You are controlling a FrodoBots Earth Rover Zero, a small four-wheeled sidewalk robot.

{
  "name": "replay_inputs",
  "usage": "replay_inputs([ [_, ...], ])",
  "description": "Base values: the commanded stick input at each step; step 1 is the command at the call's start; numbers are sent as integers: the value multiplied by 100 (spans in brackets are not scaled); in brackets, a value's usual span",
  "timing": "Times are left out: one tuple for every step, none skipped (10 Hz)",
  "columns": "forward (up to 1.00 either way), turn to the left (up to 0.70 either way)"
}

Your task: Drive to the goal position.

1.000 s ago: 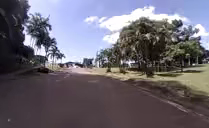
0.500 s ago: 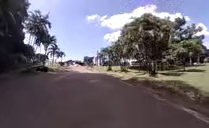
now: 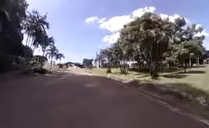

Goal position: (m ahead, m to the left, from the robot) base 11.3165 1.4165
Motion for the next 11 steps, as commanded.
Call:
replay_inputs([
  [70,31],
  [70,35],
  [70,10],
  [70,0],
  [70,0],
  [70,0],
  [70,0],
  [70,0],
  [70,0],
  [70,0],
  [70,0],
])
